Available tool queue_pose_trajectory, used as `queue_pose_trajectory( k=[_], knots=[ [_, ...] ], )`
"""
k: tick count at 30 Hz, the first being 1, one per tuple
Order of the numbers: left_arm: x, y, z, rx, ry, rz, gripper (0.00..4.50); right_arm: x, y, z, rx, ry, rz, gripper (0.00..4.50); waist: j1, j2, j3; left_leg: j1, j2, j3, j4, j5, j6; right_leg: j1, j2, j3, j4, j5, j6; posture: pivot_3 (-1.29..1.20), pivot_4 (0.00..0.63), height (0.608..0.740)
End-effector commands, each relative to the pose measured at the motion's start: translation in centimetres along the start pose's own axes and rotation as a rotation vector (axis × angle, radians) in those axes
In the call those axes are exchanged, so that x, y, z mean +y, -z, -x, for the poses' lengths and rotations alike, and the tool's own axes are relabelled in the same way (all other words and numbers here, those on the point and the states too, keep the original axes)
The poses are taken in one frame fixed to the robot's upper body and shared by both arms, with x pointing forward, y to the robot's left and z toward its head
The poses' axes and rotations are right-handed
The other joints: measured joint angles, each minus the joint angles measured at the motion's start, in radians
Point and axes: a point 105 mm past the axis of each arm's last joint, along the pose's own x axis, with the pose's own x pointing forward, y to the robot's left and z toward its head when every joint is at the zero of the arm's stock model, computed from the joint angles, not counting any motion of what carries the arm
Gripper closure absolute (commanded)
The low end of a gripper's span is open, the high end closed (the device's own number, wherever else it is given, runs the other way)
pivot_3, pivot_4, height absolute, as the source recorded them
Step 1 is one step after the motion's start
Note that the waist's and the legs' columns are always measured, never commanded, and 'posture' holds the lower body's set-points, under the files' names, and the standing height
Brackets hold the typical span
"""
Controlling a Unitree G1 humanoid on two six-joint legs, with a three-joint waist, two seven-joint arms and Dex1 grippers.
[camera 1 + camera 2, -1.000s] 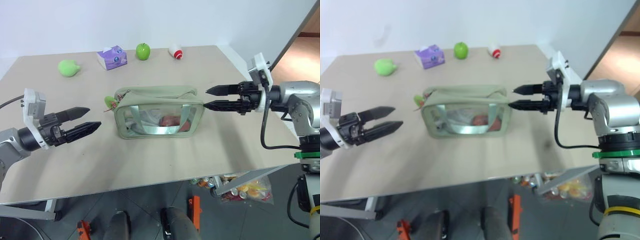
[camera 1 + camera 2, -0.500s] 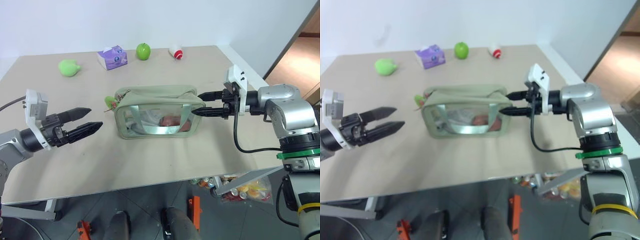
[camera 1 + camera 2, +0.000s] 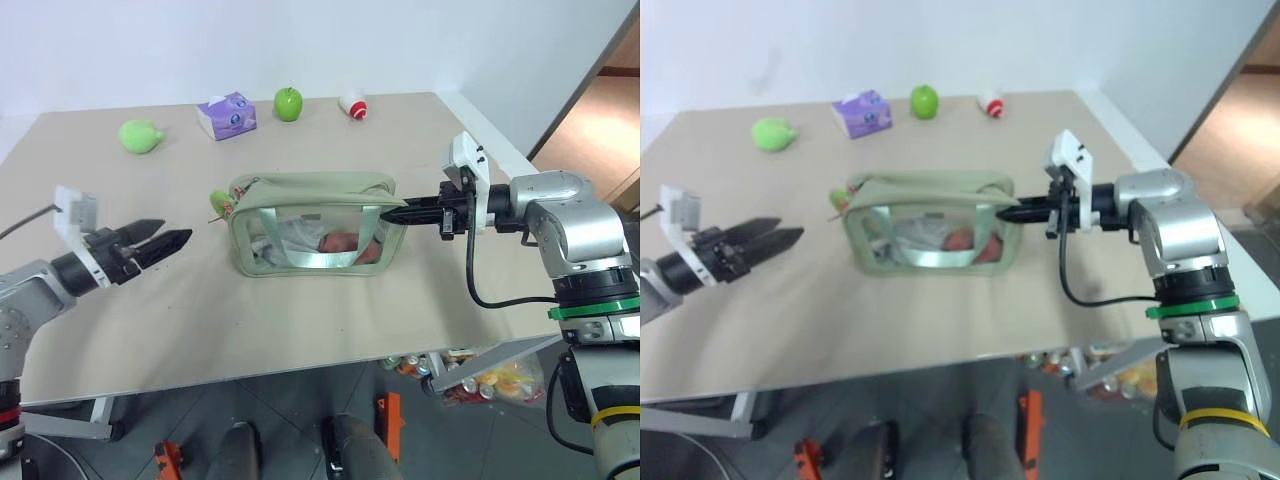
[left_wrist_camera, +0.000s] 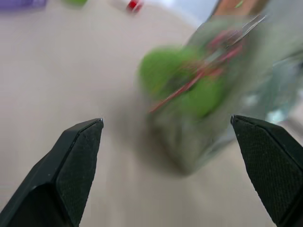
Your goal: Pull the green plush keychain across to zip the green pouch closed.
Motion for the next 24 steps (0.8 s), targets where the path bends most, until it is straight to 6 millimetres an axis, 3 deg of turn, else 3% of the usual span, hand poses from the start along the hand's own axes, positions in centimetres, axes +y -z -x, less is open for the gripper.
queue_pose_trajectory(
  k=[1, 8, 19, 24],
  knots=[
    [2.3, 1.2, -2.2, 0.069, -0.096, -0.005, 0.0, 0.5, -1.6, 0.7, -0.05, -0.004, 0.043, 4.48, -0.001, 0.0, 0.0, 0.0, 0.0, 0.0, 0.001, 0.0, 0.0, 0.0, 0.0, 0.0, 0.0, 0.0, 0.0, 0.0, 0.15, 0.74],
    [1.7, 0.9, -5.0, 0.032, -0.039, 0.029, 0.0, 0.9, -1.2, 0.8, -0.045, 0.002, 0.031, 4.48, 0.001, -0.001, 0.0, -0.001, 0.0, 0.0, 0.001, 0.0, 0.0, 0.0, 0.0, 0.0, 0.0, 0.003, 0.004, 0.0, 0.15, 0.74],
    [2.3, -1.2, -6.1, -0.102, -0.042, 0.139, 0.0, 1.0, -0.9, 1.0, -0.044, 0.014, 0.026, 4.48, 0.0, -0.001, 0.0, -0.001, 0.0, 0.0, 0.002, 0.0, 0.0, 0.0, 0.0, 0.001, 0.0, 0.004, 0.006, 0.0, 0.15, 0.74],
    [2.1, -0.8, -6.6, -0.087, -0.03, 0.15, 0.0, 0.9, -1.0, 1.0, -0.046, 0.018, 0.027, 4.48, 0.0, -0.001, 0.0, -0.001, 0.0, 0.0, 0.002, 0.0, 0.0, 0.0, 0.0, 0.001, 0.0, 0.004, 0.007, 0.0, 0.15, 0.74]
  ],
)
